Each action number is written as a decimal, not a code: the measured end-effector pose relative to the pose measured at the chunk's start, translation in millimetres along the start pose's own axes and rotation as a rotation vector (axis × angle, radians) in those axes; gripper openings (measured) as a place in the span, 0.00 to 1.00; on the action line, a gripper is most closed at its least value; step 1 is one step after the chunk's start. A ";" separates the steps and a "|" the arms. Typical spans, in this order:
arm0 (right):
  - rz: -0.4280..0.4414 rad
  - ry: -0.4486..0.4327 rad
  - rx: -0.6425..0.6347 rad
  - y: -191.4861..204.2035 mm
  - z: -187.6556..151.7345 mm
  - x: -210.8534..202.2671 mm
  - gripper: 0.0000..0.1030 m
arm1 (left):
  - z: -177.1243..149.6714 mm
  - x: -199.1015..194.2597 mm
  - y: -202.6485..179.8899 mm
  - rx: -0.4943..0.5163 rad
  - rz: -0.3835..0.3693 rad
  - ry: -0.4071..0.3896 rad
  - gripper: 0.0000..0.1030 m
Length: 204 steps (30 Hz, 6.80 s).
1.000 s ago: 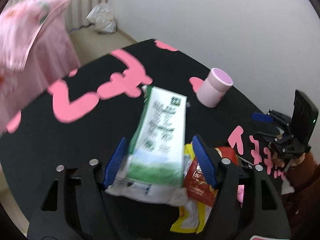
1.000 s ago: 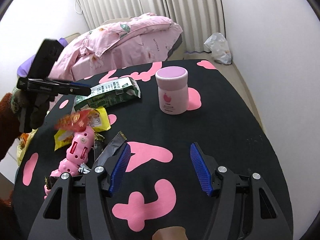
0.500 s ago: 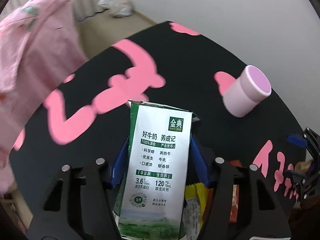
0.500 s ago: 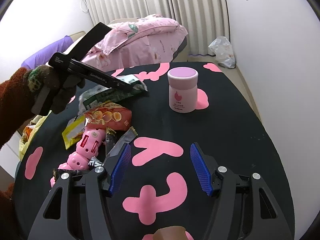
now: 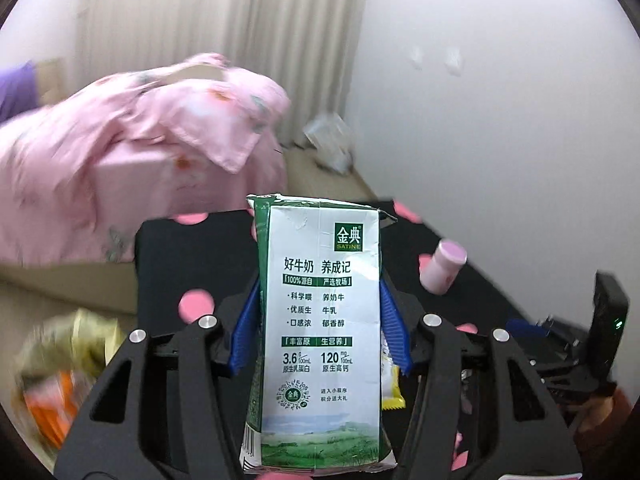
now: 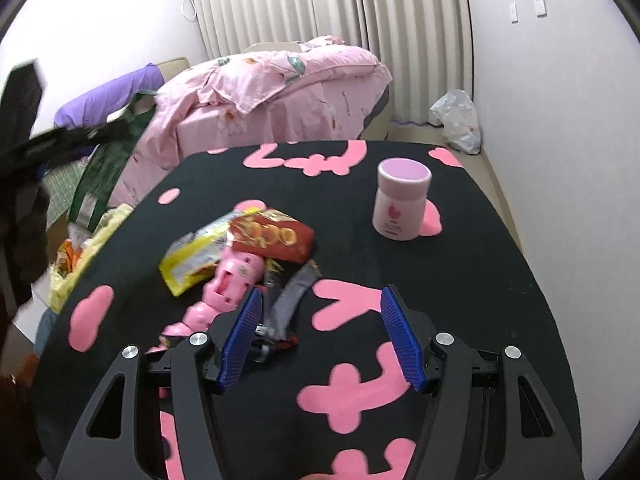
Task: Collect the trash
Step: 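Return the left tool to the table and grasp the green milk carton, then grasp a dark foil wrapper with the right tool while the left tool holds the milk carton, then carry both items over the yellow bag and open both tools to drop them, then grasp the yellow chip wrapper with the left tool while the right tool grasps the red snack bag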
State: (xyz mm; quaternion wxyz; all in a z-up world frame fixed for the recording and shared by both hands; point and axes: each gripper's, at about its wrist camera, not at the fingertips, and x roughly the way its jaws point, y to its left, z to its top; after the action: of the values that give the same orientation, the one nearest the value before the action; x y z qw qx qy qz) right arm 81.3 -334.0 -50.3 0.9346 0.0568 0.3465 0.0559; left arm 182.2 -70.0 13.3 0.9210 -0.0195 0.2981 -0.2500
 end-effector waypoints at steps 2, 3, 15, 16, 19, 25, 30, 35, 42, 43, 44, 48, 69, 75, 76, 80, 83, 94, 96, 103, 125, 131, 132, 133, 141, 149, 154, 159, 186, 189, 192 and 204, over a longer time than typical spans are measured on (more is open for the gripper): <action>0.011 -0.001 0.005 6.0 1.5 -2.6 0.57 | -12.7 -2.9 5.7 -0.037 -0.014 0.049 0.50; 0.011 0.001 0.001 10.4 1.7 -3.5 0.57 | -22.1 -1.1 7.7 -0.049 -0.011 0.101 0.50; 0.109 0.165 0.014 15.9 -9.0 51.8 0.30 | -73.2 22.4 21.3 -0.125 -0.027 0.357 0.50; 0.133 0.172 0.019 16.2 -7.6 52.8 0.30 | -78.7 21.8 19.7 -0.129 -0.034 0.363 0.51; 0.098 0.176 -0.035 22.9 -8.9 48.5 0.23 | -82.0 26.1 19.5 -0.124 -0.057 0.374 0.56; 0.074 0.145 -0.011 12.0 -16.2 27.7 0.06 | -75.2 42.7 5.7 -0.002 -0.042 0.459 0.60; 0.078 0.093 0.005 6.3 -18.7 16.7 0.07 | -64.9 57.8 6.3 -0.002 -0.028 0.498 0.57; 0.076 0.060 0.005 3.1 -19.4 13.3 0.32 | -57.7 42.1 11.9 -0.067 -0.048 0.416 0.57; 0.067 0.033 0.041 -0.6 -16.6 14.3 0.36 | -38.3 -18.1 8.5 -0.073 -0.042 0.099 0.57; 0.056 0.040 0.037 -0.2 -16.7 16.6 0.36 | -37.2 -22.7 8.3 -0.073 -0.036 0.077 0.57; 0.052 0.046 0.036 -0.2 -17.2 18.9 0.36 | -36.6 -25.6 8.3 -0.074 -0.031 0.065 0.57; 0.074 0.100 0.059 -2.9 -16.5 31.9 0.36 | -35.8 -28.7 9.0 -0.075 -0.029 0.062 0.57; 0.032 -0.020 -0.070 41.5 10.1 -30.3 0.17 | -43.4 -75.1 9.9 -0.077 -0.002 0.027 0.57; 0.049 -0.075 -0.134 68.4 19.1 -55.9 0.17 | -42.9 -100.7 4.9 -0.050 0.024 -0.024 0.57; 0.055 -0.083 -0.145 74.6 21.4 -59.1 0.17 | -42.7 -105.7 4.5 -0.045 0.029 -0.037 0.57; 0.078 -0.114 -0.185 98.7 29.8 -68.0 0.17 | -40.7 -121.6 10.3 -0.044 0.041 -0.075 0.57; 0.098 -0.127 -0.226 121.7 38.2 -71.1 0.17 | -40.7 -136.4 22.3 -0.065 0.058 -0.107 0.57; 0.146 -0.125 -0.341 185.1 51.8 -62.6 0.17 | -44.4 -184.5 98.6 -0.193 0.189 -0.220 0.57; 0.163 -0.118 -0.353 194.5 54.9 -56.9 0.17 | -45.2 -188.1 117.4 -0.215 0.234 -0.235 0.57; 0.203 -0.095 -0.392 220.2 60.3 -32.2 0.17 | -50.9 -187.9 172.5 -0.281 0.328 -0.303 0.57; 0.428 0.068 -0.592 336.4 76.6 114.4 0.17 | -119.3 -112.0 265.9 -0.495 0.262 0.047 0.57; 0.458 0.128 -0.613 357.3 70.6 143.7 0.35 | -98.1 -137.8 265.0 -0.500 0.294 -0.011 0.76; 0.457 0.125 -0.619 357.2 68.0 143.8 0.43 | -93.9 -142.6 261.7 -0.485 0.326 -0.024 0.76; 0.451 0.121 -0.626 355.4 65.1 142.4 0.45 | -92.2 -145.9 259.9 -0.479 0.339 -0.033 0.76; 0.391 0.094 -0.566 309.8 64.1 116.1 0.47 | -83.8 -157.1 242.4 -0.450 0.388 -0.088 0.76; 0.208 0.068 -0.421 215.9 55.4 79.4 0.47 | -76.9 -121.0 200.4 -0.332 0.273 -0.020 0.76; 0.066 0.031 -0.312 145.6 47.6 49.1 0.47 | -71.5 -83.1 161.9 -0.256 0.170 0.046 0.76; -0.007 0.005 -0.161 83.3 40.5 31.5 0.47 | -67.6 -47.7 120.5 -0.195 0.055 0.103 0.76; -0.074 0.055 -0.024 -3.2 -4.7 28.7 0.56 | -52.2 114.5 -36.2 0.150 -0.035 0.396 0.67; -0.090 0.042 -0.050 2.4 4.6 29.2 0.56 | -49.5 119.7 -27.6 0.154 0.045 0.390 0.63; -0.033 0.033 -0.059 7.2 17.9 34.4 0.56 | -47.6 116.1 -11.0 0.126 0.102 0.381 0.63; 0.145 0.163 -0.077 22.6 58.8 124.4 0.56 | -57.6 69.1 37.1 -0.003 0.006 0.367 0.62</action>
State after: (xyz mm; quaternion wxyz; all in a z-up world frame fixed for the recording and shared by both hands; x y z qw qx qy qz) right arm 212.1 -297.8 -82.5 0.8983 0.0409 0.4141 0.1410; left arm 214.9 -63.6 -78.2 0.8520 0.0261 0.4615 -0.2459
